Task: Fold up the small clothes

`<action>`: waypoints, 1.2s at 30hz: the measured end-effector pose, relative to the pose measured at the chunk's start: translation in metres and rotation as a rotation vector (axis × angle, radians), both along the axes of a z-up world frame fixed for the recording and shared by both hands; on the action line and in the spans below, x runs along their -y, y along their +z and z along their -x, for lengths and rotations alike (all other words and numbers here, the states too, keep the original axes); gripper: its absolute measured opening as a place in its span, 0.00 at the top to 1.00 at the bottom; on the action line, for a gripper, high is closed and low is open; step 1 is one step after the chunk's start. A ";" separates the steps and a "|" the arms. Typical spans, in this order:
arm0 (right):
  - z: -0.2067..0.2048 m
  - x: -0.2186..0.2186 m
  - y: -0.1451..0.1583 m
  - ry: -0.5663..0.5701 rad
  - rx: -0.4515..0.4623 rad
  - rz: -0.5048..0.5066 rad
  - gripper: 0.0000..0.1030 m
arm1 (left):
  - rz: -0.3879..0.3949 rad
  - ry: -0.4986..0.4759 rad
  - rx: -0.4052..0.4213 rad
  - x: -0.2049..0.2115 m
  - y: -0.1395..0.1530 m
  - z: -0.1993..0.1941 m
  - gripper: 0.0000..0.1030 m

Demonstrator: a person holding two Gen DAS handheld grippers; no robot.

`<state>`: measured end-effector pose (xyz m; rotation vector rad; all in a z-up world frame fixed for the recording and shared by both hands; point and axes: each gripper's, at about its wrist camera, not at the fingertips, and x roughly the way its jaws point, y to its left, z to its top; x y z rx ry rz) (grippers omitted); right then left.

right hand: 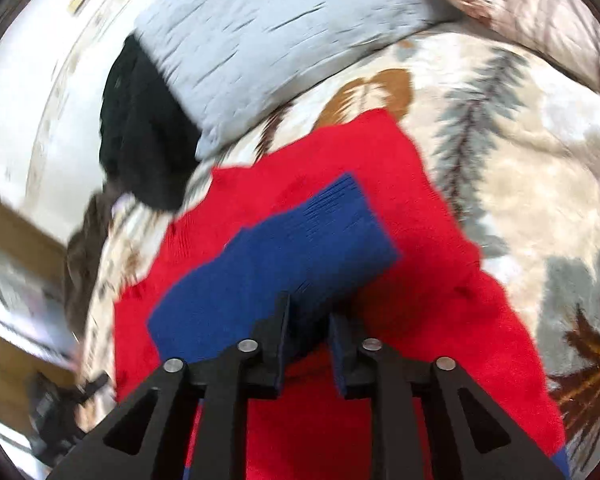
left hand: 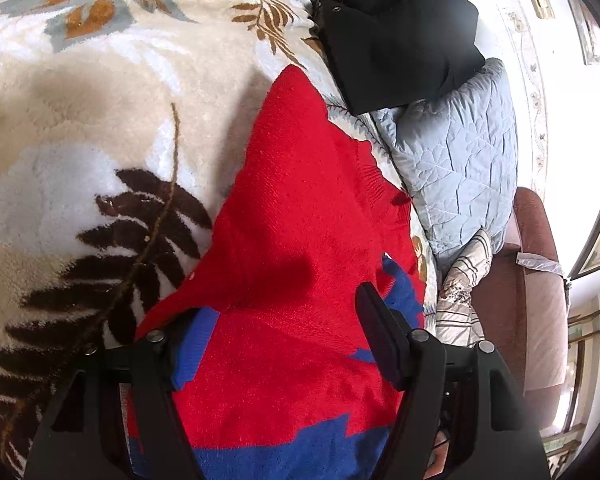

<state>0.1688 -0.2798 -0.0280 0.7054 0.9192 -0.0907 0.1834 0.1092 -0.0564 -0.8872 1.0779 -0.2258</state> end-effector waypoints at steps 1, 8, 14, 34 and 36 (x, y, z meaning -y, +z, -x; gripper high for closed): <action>-0.002 0.002 0.000 -0.009 0.003 -0.014 0.64 | -0.003 0.001 0.001 0.001 0.000 0.000 0.33; -0.031 -0.003 0.014 0.033 0.037 -0.001 0.96 | -0.058 0.027 0.046 0.002 0.008 0.002 0.48; -0.027 0.018 0.018 0.005 0.035 0.095 0.95 | -0.057 -0.004 0.007 0.007 0.000 -0.004 0.53; -0.009 0.003 0.025 0.088 -0.007 0.175 0.74 | -0.366 -0.182 0.105 0.062 0.032 0.002 0.40; -0.003 0.004 0.037 0.085 0.064 0.160 0.71 | -0.376 -0.206 0.100 0.067 0.031 0.002 0.29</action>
